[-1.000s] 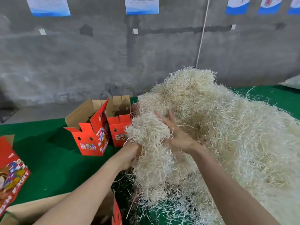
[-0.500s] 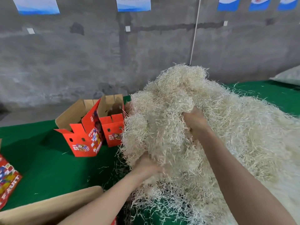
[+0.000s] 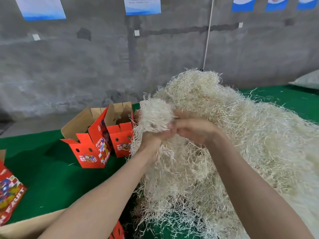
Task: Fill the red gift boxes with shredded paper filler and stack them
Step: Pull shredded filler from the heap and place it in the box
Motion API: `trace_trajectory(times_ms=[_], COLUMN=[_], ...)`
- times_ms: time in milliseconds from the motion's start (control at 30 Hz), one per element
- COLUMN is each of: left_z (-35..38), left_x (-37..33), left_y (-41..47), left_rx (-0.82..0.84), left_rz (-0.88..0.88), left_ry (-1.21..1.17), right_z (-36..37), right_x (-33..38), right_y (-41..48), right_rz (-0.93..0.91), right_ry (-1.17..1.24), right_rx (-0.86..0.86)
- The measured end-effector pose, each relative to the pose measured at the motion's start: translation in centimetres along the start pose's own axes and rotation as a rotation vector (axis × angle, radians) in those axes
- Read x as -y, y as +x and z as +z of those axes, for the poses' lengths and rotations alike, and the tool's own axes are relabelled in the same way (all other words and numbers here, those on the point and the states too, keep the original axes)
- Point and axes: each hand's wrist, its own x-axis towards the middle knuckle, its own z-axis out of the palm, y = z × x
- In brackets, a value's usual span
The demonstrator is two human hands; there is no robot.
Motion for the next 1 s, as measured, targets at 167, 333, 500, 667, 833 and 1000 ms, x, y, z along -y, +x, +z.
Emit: trace_trajectory(times_ms=[167,333,500,667,833,1000], left_z=[-2.0,-3.6,-3.7,-5.2,-4.2,-5.8], left_x=[-1.3,-3.3,-4.4,-3.6,-1.3,0.9], left_y=[0.4,-0.1,-0.3,-0.8,-0.1,0.7], left_rx=[-0.104,-0.028,-0.007,0.180,0.465,0.319], left_rz=[-0.139,-0.079,-0.020,-0.128,-0.225,0.085], left_ry=[-0.201,-0.448,-0.477,0.402,1.199,1.750], right_z=[-1.9,1.0,4.2,0.2,-1.9,-4.0], right_x=[-2.0,-7.5,-12.1,-9.5,-8.3,-8.9], right_y=[0.0,0.4,1.7,0.4,1.1,0.5], right_rz=[-0.207,0.159,0.298,0.156,0.093,0.062], right_ry=[-0.210,-0.472,-0.682,-0.606,-1.067,-1.012], right_rx=[-0.405,0.080,-0.088,-0.263,-0.457,-0.617])
